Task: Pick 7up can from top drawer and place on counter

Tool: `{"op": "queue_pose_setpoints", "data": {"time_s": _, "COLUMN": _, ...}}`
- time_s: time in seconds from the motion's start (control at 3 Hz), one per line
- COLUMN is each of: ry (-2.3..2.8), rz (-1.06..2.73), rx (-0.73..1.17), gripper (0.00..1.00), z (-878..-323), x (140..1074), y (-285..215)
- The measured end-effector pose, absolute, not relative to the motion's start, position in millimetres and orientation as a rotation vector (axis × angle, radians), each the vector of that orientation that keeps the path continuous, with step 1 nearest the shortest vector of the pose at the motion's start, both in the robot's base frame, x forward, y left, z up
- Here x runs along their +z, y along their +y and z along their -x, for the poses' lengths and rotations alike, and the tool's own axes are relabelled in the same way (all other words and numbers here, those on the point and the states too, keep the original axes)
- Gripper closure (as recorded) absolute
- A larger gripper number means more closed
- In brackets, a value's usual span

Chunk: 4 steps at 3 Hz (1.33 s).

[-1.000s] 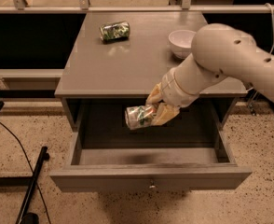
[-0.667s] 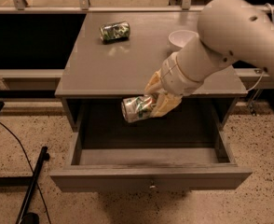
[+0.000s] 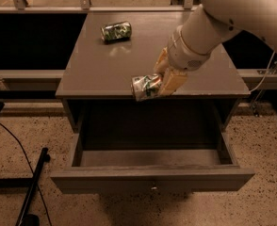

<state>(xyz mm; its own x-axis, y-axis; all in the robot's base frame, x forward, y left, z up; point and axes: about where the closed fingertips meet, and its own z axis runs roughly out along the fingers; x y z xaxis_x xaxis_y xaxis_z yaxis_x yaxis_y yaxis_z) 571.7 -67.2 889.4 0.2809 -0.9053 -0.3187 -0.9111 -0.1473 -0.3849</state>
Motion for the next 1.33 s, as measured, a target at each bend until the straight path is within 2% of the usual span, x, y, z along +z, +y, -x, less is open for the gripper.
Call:
{"op": "queue_pose_setpoints", "data": {"time_s": 0.33, "ry": 1.708, "rz": 1.977, "rx": 0.003, "gripper": 1.0, "z": -606, "x": 888, "y": -86}}
{"op": "queue_pose_setpoints", "data": {"time_s": 0.67, "ry": 1.784, "rz": 1.912, "rx": 0.039, "gripper": 0.82, "z": -628, "x": 875, "y": -97}}
{"op": "queue_pose_setpoints", "data": {"time_s": 1.0, "ry": 1.849, "rz": 1.854, "rx": 0.091, "gripper": 0.58, "z": -641, "x": 857, "y": -106}}
{"op": "queue_pose_setpoints", "data": {"time_s": 1.33, "ry": 1.851, "rz": 1.854, "rx": 0.094, "gripper": 0.27, "z": -641, "x": 858, "y": -105}}
